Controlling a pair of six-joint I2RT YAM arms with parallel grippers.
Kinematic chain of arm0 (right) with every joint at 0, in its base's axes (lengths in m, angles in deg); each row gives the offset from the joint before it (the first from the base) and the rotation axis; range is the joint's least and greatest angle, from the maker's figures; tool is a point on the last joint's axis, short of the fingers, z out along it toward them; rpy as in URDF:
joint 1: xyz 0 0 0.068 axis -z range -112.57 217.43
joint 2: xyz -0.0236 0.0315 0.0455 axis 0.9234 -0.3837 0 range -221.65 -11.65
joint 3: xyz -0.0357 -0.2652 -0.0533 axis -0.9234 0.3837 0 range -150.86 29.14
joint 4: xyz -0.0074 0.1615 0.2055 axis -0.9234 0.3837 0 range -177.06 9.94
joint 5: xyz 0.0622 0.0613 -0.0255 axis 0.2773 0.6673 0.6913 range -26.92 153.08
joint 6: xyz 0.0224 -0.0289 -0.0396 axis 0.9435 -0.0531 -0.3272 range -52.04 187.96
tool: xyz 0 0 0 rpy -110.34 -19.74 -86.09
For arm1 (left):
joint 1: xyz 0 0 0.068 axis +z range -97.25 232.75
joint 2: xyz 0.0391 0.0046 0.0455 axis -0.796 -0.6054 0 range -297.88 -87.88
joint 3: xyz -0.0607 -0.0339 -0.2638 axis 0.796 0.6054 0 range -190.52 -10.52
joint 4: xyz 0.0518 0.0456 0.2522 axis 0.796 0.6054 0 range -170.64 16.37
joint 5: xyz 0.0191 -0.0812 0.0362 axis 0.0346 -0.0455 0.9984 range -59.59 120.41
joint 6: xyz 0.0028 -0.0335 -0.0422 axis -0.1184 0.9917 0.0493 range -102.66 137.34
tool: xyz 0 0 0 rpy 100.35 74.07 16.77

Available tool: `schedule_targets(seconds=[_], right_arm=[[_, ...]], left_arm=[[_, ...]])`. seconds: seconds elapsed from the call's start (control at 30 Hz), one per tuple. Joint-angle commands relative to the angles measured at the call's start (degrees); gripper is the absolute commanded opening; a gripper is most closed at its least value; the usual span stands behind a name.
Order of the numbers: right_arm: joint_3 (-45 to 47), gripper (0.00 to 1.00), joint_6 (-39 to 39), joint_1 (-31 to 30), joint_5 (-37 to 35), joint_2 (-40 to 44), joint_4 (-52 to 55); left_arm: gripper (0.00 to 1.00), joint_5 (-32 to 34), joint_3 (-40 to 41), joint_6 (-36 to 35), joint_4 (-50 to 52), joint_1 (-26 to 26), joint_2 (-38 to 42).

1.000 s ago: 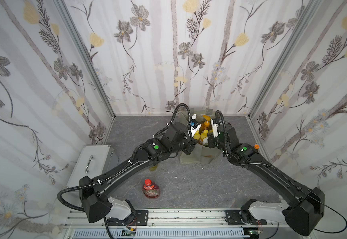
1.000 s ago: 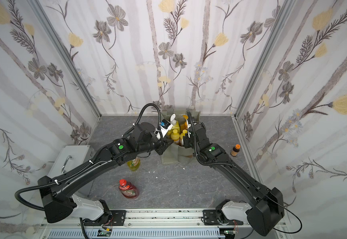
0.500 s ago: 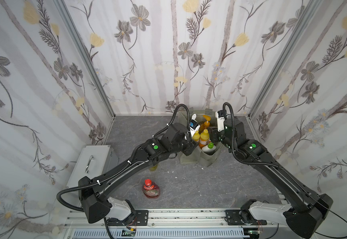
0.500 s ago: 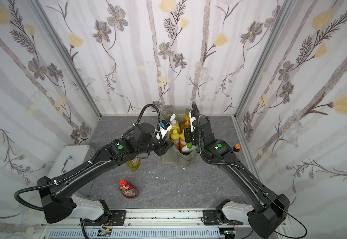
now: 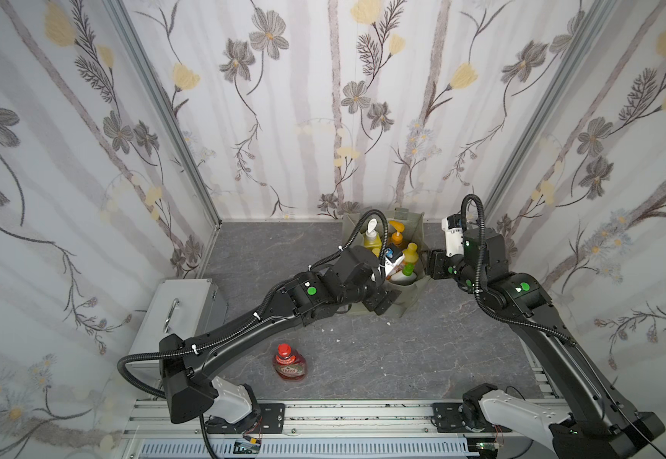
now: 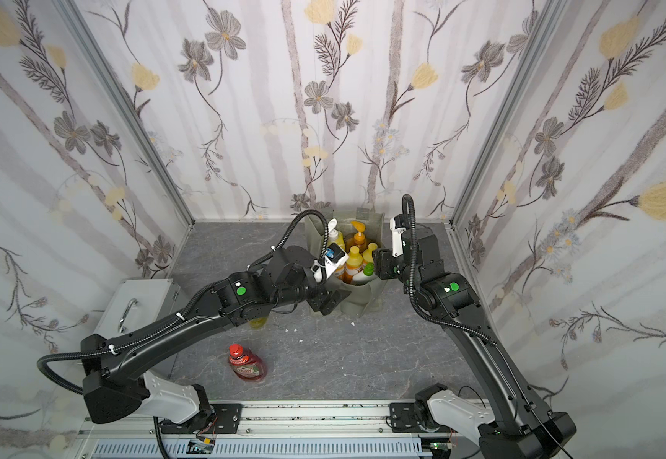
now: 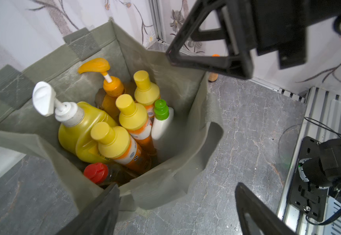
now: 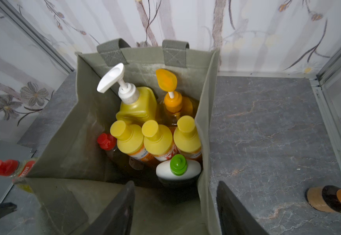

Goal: Pack dish soap into the shopping bag
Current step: Place the bottle of dish soap in the shopping bag, then adjust the bottle of dish soap in the shopping bag.

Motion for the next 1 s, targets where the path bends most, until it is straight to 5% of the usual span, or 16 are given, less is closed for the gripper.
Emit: schedule_targets(seconds=[0.0,0.3,0.5,0.77,0.97], right_arm=[[0.29,0.63,-0.18,2.28,3.93,-0.56,0.03],[1.67,0.57,-1.21,4.49,10.2,-3.65,1.76],[5.92,0.53,-0.82,3.71,10.03,-1.71,1.53],[-3.77,0.43,-1.07,3.05,12.06,0.16,4.73],[-1.75,0.39,-0.12,1.19,15.24,-1.37,2.14]], left_arm=[[1.0,4.74,-1.09,-6.06,-5.27,-1.08,-2.34],[0.96,8.94,-4.32,-8.55,-4.56,-0.03,-11.68],[0.71,4.04,-0.3,-4.86,-4.94,-0.03,-10.09],[0.65,0.1,5.84,-0.46,-8.54,-0.73,-7.97],[0.61,-1.33,8.95,2.1,-12.37,-0.81,-6.43]])
